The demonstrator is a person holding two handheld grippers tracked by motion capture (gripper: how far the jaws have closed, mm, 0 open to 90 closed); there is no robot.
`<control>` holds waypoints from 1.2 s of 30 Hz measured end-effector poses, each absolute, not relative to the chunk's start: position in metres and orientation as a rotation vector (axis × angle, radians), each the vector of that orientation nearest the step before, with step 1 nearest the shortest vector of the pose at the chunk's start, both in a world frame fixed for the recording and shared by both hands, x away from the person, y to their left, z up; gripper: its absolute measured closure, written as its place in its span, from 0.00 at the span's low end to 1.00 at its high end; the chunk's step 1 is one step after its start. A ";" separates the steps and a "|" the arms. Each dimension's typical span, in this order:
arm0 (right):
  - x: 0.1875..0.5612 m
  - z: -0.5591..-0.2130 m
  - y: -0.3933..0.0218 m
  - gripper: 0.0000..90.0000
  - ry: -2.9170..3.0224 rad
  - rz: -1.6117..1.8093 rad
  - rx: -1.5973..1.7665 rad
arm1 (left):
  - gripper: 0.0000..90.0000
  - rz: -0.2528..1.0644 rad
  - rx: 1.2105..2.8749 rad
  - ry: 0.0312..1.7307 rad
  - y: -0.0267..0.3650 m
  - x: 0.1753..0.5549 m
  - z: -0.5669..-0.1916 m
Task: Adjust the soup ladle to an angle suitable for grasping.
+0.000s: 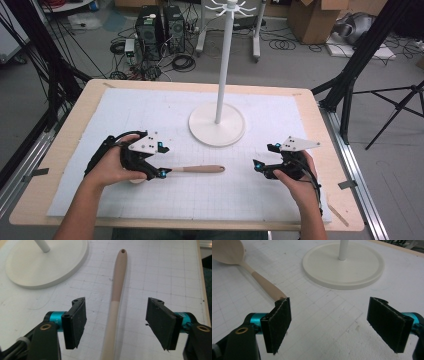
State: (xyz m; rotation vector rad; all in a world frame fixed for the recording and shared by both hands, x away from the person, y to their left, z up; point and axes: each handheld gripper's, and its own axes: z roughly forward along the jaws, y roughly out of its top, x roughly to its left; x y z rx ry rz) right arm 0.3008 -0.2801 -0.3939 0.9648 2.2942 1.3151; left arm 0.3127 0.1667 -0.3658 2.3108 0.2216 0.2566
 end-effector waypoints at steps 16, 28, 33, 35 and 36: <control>0.302 -0.394 -0.282 0.21 2.287 1.320 0.969 | 0.28 0.360 2.033 0.381 0.224 0.290 -0.365; 0.302 -0.394 -0.284 0.21 2.275 1.333 0.977 | 0.27 0.354 2.014 0.388 0.229 0.289 -0.363; 0.303 -0.394 -0.285 0.21 2.275 1.335 0.981 | 0.27 0.366 2.004 0.402 0.228 0.291 -0.365; 0.304 -0.394 -0.284 0.21 2.280 1.332 0.977 | 0.27 0.384 1.996 0.404 0.228 0.292 -0.367; 0.304 -0.394 -0.284 0.21 2.280 1.330 0.977 | 0.26 0.379 1.996 0.395 0.228 0.293 -0.368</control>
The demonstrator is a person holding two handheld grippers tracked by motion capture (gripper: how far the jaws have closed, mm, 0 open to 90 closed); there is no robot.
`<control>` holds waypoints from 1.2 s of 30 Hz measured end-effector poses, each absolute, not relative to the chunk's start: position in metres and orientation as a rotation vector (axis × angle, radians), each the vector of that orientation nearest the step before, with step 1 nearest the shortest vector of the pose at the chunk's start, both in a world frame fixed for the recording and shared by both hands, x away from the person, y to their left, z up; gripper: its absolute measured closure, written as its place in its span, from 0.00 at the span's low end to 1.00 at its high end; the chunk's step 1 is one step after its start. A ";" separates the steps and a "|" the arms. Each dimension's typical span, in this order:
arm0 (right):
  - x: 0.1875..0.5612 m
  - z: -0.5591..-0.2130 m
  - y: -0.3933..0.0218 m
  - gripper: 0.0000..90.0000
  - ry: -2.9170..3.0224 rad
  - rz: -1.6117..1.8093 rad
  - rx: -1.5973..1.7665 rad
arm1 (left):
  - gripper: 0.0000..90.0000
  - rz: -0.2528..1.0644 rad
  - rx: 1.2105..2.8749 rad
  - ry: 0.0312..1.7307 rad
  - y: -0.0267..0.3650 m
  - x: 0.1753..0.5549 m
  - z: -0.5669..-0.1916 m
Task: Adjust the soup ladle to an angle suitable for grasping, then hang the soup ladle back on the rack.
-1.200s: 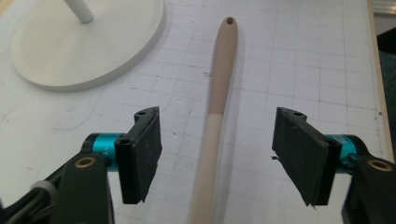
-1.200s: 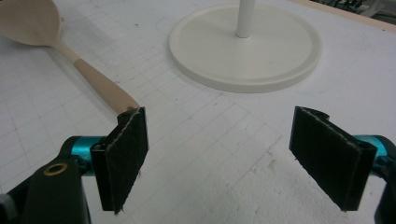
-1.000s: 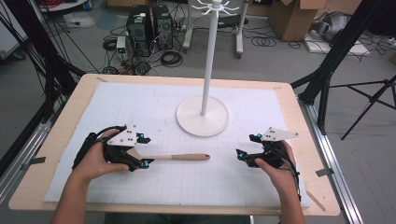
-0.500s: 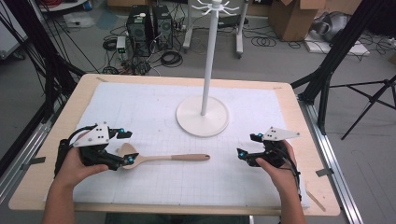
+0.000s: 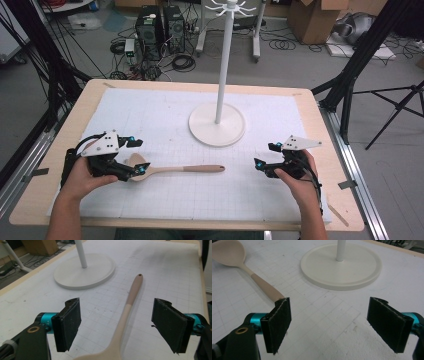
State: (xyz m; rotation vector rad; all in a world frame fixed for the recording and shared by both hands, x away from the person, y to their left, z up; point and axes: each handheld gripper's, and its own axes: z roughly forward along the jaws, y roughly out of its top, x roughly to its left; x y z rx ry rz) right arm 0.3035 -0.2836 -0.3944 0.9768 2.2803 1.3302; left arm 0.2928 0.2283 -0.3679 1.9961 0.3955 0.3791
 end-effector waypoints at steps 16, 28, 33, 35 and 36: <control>0.303 -0.394 -0.283 0.21 2.285 1.325 0.969 | 0.30 0.412 1.984 0.412 0.227 0.295 -0.372; 0.301 -0.392 -0.284 0.21 2.280 1.340 0.966 | 0.32 0.366 2.022 0.507 0.211 0.302 -0.377; 0.300 -0.392 -0.285 0.21 2.278 1.340 0.963 | 0.29 0.371 2.046 0.482 0.195 0.310 -0.373; 0.300 -0.392 -0.285 0.21 2.279 1.342 0.962 | 0.29 0.383 2.069 0.458 0.188 0.315 -0.369; 0.300 -0.392 -0.285 0.21 2.278 1.342 0.962 | 0.28 0.386 2.083 0.443 0.185 0.318 -0.368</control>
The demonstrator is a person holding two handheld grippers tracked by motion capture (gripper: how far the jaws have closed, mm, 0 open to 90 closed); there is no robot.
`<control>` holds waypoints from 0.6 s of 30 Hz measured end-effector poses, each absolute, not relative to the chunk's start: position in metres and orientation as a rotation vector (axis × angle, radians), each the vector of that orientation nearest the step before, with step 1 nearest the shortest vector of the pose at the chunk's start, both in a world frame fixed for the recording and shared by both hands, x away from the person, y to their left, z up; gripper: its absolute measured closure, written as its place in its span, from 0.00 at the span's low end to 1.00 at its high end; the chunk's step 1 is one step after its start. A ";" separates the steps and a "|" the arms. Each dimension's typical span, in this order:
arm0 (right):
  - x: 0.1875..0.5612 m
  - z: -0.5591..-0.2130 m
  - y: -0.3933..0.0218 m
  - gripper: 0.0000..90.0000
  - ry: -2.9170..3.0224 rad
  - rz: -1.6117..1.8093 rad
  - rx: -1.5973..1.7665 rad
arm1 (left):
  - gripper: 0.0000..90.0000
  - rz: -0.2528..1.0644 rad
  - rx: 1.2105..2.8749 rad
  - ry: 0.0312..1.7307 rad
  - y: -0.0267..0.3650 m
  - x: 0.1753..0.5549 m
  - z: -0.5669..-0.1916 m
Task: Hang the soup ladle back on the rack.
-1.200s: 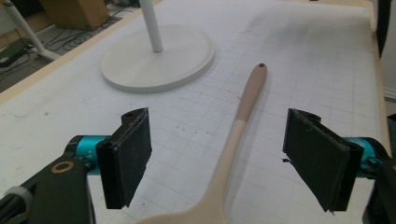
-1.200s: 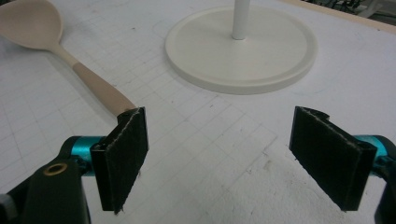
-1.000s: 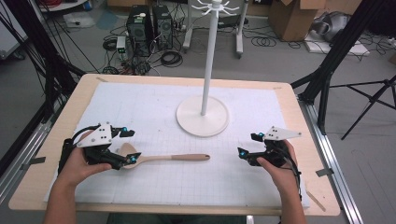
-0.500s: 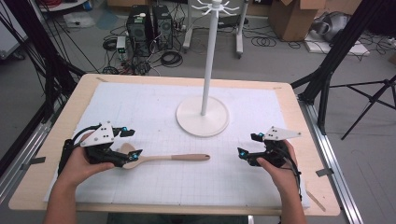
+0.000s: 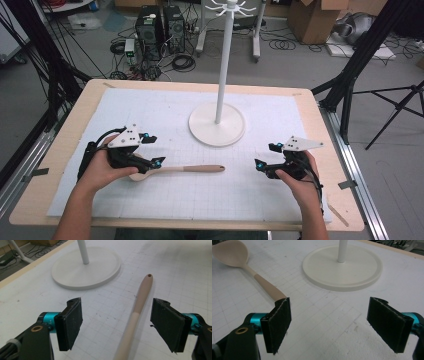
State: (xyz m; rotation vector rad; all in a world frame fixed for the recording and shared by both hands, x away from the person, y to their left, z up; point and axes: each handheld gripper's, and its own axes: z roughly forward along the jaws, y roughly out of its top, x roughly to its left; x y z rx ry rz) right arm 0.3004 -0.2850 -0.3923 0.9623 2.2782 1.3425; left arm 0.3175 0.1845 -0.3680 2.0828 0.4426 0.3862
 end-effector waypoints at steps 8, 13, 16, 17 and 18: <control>0.300 -0.392 -0.286 0.21 2.278 1.349 0.967 | 0.28 0.358 2.213 0.357 0.157 0.327 -0.363; 0.300 -0.392 -0.286 0.21 2.281 1.349 0.965 | 0.32 0.284 2.285 0.295 0.140 0.333 -0.370; 0.300 -0.392 -0.285 0.21 2.282 1.347 0.961 | 0.32 0.254 2.330 0.277 0.132 0.336 -0.375; 0.301 -0.392 -0.285 0.21 2.282 1.344 0.961 | 0.32 0.238 2.347 0.281 0.128 0.338 -0.377; 0.300 -0.393 -0.285 0.21 2.286 1.347 0.963 | 0.32 0.237 2.359 0.278 0.126 0.339 -0.379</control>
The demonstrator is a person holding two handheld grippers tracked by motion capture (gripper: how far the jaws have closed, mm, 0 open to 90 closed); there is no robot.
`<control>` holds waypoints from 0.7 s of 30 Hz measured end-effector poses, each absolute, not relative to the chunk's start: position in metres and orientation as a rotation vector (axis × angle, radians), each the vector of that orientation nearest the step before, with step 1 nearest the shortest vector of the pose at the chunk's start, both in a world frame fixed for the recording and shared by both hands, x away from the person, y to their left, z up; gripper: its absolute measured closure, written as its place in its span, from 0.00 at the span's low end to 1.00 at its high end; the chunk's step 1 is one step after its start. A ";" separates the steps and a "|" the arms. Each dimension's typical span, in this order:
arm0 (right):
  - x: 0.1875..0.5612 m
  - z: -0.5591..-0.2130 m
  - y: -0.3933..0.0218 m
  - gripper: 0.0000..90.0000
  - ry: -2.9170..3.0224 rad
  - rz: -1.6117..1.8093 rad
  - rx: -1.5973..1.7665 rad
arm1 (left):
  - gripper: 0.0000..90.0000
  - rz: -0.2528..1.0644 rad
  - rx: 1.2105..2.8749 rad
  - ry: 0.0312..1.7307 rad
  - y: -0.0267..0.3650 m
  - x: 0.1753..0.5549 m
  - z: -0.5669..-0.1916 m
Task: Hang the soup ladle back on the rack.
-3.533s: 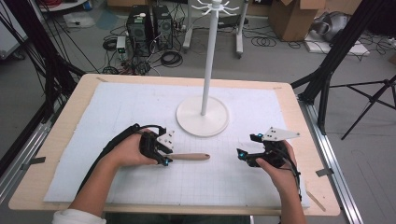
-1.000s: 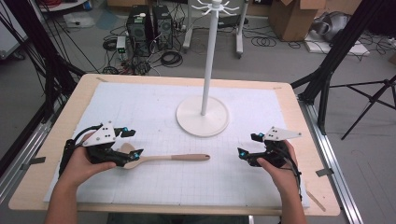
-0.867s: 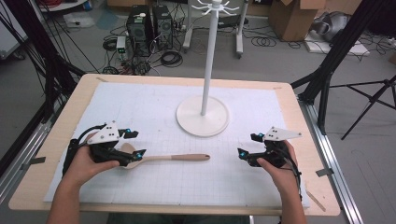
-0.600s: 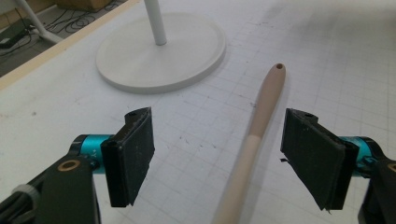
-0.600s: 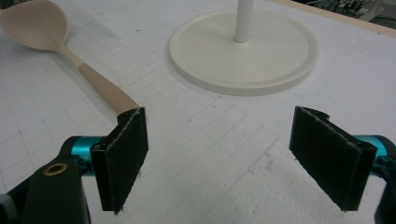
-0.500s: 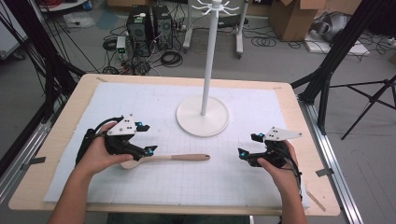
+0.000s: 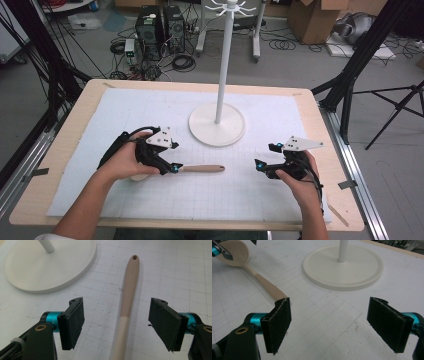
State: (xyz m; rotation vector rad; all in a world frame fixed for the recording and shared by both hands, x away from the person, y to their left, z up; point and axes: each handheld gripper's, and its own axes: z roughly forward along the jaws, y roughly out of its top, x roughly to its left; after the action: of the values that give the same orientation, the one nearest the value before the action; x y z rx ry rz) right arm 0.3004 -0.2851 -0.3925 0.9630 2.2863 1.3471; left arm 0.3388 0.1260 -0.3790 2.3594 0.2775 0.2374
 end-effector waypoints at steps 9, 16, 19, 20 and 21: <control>0.301 -0.394 -0.285 0.21 2.295 1.342 0.963 | 0.30 0.187 2.511 0.287 0.103 0.346 -0.394; 0.301 -0.394 -0.284 0.21 2.298 1.341 0.956 | 0.29 0.180 2.585 0.299 0.092 0.350 -0.402; 0.301 -0.394 -0.284 0.21 2.301 1.341 0.957 | 0.30 0.170 2.600 0.295 0.090 0.353 -0.406; 0.301 -0.394 -0.284 0.21 2.301 1.342 0.952 | 0.30 0.175 2.604 0.302 0.089 0.353 -0.407; 0.301 -0.394 -0.284 0.21 2.302 1.343 0.949 | 0.31 0.176 2.615 0.300 0.089 0.354 -0.408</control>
State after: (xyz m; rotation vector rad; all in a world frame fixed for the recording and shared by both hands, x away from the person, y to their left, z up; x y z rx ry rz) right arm 0.3013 -0.2839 -0.3944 0.9488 2.3019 1.3428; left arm 0.3537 0.0889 -0.4084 2.6149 0.2999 0.1763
